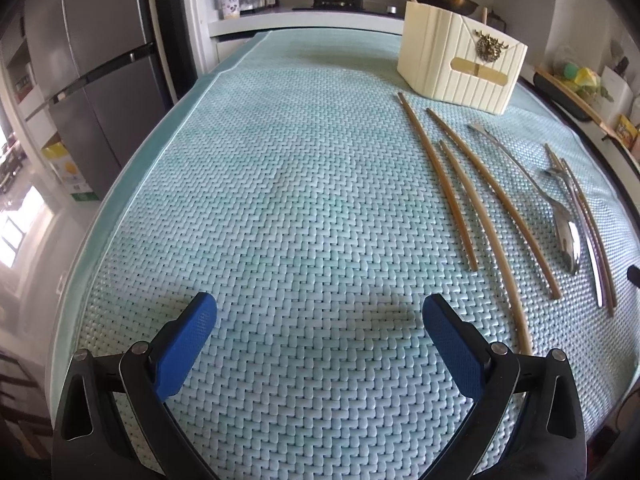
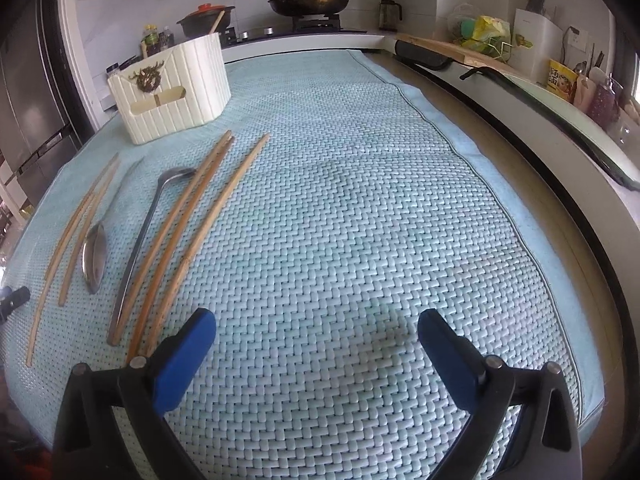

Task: Organize utensils
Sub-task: 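Move both open tools back down to the remaining chopsticks on the towel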

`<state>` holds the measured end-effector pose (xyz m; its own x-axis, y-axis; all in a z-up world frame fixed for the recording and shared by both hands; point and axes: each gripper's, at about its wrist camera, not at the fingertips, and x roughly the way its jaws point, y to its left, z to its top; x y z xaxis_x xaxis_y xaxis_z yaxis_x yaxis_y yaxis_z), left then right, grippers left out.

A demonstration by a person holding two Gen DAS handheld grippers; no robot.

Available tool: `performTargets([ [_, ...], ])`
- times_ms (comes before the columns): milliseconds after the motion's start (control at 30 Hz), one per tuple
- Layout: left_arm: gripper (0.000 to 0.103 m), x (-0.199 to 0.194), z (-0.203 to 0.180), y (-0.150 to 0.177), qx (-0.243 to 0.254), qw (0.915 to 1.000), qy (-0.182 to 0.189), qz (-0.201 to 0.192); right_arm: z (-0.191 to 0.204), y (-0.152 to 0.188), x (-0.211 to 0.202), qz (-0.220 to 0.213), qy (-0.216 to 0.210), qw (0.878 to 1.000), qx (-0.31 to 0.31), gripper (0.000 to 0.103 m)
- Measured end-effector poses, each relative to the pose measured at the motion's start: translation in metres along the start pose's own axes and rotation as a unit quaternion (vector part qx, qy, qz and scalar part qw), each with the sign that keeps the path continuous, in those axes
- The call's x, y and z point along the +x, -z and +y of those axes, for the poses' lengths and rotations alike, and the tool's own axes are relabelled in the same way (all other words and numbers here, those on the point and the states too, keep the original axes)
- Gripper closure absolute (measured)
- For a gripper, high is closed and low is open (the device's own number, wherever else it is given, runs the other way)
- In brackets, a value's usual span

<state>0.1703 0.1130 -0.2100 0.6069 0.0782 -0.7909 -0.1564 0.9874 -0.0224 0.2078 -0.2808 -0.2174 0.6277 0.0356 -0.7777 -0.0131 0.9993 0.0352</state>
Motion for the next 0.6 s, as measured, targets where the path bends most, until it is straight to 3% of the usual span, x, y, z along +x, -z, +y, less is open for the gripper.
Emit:
performTargets([
  [133, 0.0, -0.012, -0.001, -0.011, 0.004, 0.9995, 0.01, -0.03, -0.002, -0.017, -0.004, -0.018, -0.007, 1.0, 0.007, 0.002],
  [200, 0.0, -0.014, -0.001, -0.02, 0.005, 0.9991, 0.02, -0.037, 0.003, -0.027, -0.002, -0.023, -0.013, 1.0, -0.004, 0.009],
  [267, 0.0, -0.012, -0.002, -0.031, 0.006, 0.9988, 0.027, -0.041, 0.01, -0.04, 0.004, -0.023, -0.024, 0.999, -0.014, 0.024],
  [367, 0.0, -0.004, -0.004, -0.051, 0.003, 0.9985, 0.038, -0.039, 0.02, -0.059, 0.015, -0.024, -0.047, 0.998, -0.019, 0.037],
  [600, 0.001, 0.037, -0.021, -0.102, 0.004, 0.9965, 0.082, -0.014, 0.048, -0.102, 0.051, -0.008, -0.06, 0.997, -0.057, 0.043],
])
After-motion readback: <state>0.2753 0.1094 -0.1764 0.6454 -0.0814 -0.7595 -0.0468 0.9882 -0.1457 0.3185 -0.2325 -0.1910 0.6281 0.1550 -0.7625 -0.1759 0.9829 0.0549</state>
